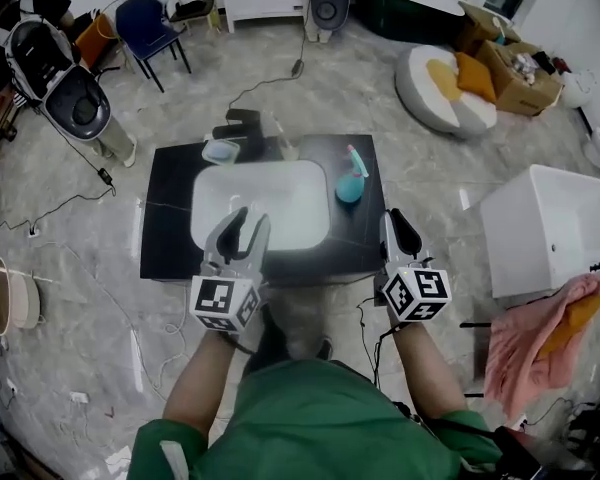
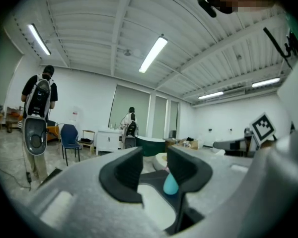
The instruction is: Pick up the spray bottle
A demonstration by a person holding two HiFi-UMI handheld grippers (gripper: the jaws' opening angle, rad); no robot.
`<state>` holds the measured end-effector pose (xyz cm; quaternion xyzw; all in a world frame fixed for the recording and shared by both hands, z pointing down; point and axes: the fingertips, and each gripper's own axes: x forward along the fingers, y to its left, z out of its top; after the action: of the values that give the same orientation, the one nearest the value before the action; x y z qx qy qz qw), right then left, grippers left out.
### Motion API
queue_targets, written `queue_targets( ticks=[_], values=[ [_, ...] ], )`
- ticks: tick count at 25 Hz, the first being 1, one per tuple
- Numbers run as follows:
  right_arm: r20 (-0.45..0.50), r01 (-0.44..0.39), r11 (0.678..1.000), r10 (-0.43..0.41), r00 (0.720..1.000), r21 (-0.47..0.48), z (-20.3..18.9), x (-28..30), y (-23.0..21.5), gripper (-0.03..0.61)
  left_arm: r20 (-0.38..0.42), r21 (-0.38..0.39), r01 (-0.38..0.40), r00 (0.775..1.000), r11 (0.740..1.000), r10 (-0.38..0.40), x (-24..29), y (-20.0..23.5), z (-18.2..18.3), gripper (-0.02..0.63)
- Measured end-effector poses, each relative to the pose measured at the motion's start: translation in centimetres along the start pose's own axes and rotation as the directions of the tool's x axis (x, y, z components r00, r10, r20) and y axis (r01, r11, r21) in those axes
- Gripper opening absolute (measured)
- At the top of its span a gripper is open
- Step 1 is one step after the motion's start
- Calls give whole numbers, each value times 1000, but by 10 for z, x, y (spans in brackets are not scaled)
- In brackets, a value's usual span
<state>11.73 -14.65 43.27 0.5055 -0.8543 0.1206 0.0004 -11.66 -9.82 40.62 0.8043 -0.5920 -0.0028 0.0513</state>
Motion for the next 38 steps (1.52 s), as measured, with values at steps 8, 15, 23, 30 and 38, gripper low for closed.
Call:
queue_targets(
  ticks=[8,15,23,30,38],
  values=[
    [-13,128,992,-128,992,13,-4,74,11,55,-38,-34,129,991,991,-130,59,60,-8,149],
    [-55,198,979,-195,979,44,-23,113,16,57,-59,-67,214,974,974,-218,93,84,-20,149],
    [-114,237,968,-227,967,78,-56,144,-12,101,-110,-83,218,968,972,-226,121,94,-38,149],
    [-183,216,973,-198,963,84,-95,177,-60,147,-170,-71,170,969,983,-180,143,90,-59,149],
    [-246,175,984,-165,955,19,-130,209,-95,181,-219,-78,119,967,990,-133,156,87,-81,149]
  ],
)
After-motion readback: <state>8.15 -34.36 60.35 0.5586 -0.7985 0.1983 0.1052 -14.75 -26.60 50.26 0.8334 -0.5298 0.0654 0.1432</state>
